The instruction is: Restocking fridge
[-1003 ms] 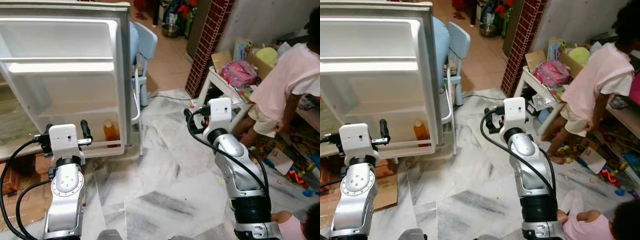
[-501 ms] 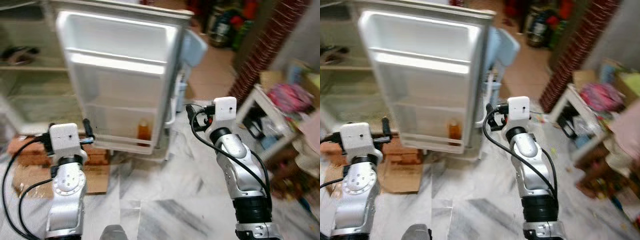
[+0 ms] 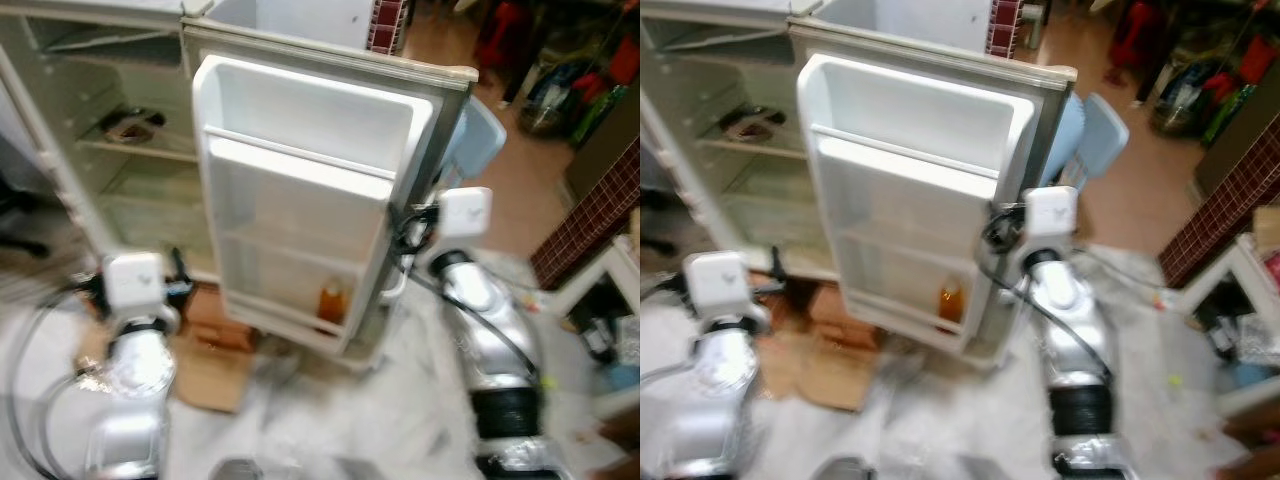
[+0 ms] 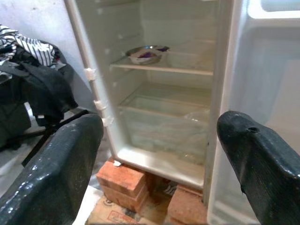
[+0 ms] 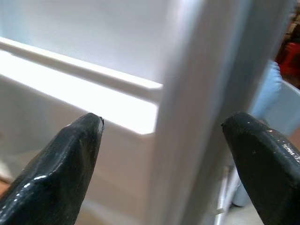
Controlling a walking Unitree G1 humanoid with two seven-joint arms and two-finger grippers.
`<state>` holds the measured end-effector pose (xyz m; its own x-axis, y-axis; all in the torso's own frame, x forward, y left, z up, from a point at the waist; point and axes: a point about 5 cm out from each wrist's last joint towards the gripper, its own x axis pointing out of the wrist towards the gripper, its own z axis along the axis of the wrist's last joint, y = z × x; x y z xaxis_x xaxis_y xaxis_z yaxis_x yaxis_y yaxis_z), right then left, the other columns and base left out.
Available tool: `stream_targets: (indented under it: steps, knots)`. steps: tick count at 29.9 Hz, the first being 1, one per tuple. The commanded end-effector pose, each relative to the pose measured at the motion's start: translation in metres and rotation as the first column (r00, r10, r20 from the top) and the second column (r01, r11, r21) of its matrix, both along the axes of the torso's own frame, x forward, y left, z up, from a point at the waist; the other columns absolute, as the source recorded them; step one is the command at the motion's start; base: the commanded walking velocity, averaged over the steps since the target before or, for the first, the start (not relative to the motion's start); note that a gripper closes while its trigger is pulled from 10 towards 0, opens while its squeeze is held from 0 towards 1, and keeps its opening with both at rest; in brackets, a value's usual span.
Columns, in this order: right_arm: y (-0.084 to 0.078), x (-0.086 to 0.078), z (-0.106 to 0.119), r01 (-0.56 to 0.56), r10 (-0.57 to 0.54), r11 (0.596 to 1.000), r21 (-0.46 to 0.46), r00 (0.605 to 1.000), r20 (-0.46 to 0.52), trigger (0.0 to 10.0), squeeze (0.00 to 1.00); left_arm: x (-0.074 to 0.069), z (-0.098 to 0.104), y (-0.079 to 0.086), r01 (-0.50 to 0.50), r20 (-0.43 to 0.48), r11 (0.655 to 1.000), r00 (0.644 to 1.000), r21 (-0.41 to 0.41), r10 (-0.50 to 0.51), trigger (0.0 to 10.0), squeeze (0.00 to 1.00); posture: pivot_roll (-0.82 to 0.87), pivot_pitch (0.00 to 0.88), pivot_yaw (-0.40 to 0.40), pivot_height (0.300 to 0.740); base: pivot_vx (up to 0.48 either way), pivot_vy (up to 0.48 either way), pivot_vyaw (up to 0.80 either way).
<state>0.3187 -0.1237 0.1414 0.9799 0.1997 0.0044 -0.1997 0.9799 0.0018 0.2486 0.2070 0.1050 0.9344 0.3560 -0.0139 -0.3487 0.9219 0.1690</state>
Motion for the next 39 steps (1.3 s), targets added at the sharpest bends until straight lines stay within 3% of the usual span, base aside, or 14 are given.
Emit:
stream_targets:
  steps: [1, 8, 15, 21, 24, 29, 39]
  knots:
    - [-0.017, 0.003, 0.002, 0.05, -0.05, 0.998, -0.025, 0.999, 0.01, 10.0, 0.0, 0.003, 0.001, -0.01, 0.022, 0.003, 1.0, 1.0, -0.013, -0.022, 10.0, 0.0, 0.08, 0.002, -0.094, 0.74, 0.36, -0.311, 0.0]
    - [-0.021, 0.007, 0.004, 0.071, -0.071, 0.997, -0.019, 0.997, 0.025, 10.0, 0.0, 0.002, -0.001, -0.01, 0.017, -0.005, 1.0, 1.0, -0.016, -0.017, 10.0, 0.0, 0.08, 0.0, -0.098, 0.74, 0.323, -0.348, 0.0]
    - [-0.022, 0.009, -0.006, 0.041, -0.043, 0.998, -0.049, 0.999, -0.028, 10.0, 0.0, 0.0, -0.003, -0.012, 0.019, -0.018, 1.0, 1.0, 0.0, -0.019, 10.0, 0.0, 0.08, 0.0, -0.096, 0.74, 0.0, 0.0, 0.0]
    - [-0.021, 0.016, -0.002, 0.045, -0.045, 0.997, -0.058, 0.999, -0.006, 10.0, 0.0, 0.001, -0.002, -0.013, 0.021, -0.018, 1.0, 1.0, -0.002, -0.021, 10.0, 0.0, 0.08, 0.003, -0.093, 0.74, 0.0, -0.446, 0.0]
    - [-0.02, 0.022, 0.009, 0.059, -0.056, 0.996, -0.068, 0.997, 0.052, 10.0, 0.0, 0.001, -0.003, -0.012, 0.017, -0.023, 1.0, 1.0, 0.002, -0.017, 10.0, 0.0, 0.09, 0.003, -0.094, 0.74, 0.0, -0.48, 0.8]
    - [-0.017, 0.026, 0.012, 0.06, -0.057, 0.997, -0.053, 0.997, 0.056, 10.0, 0.0, 0.0, -0.003, -0.011, 0.008, -0.029, 1.0, 1.0, 0.014, -0.008, 10.0, 0.0, 0.09, 0.007, -0.094, 0.74, 0.0, -0.48, 0.8]
    - [-0.009, 0.033, 0.016, 0.069, -0.066, 0.997, -0.042, 0.995, 0.069, 10.0, 0.0, -0.004, -0.006, -0.006, -0.061, -0.035, 0.997, 0.998, -0.045, 0.059, 10.0, 0.0, 0.09, 0.011, -0.091, 0.74, 0.0, 0.0, 0.19]
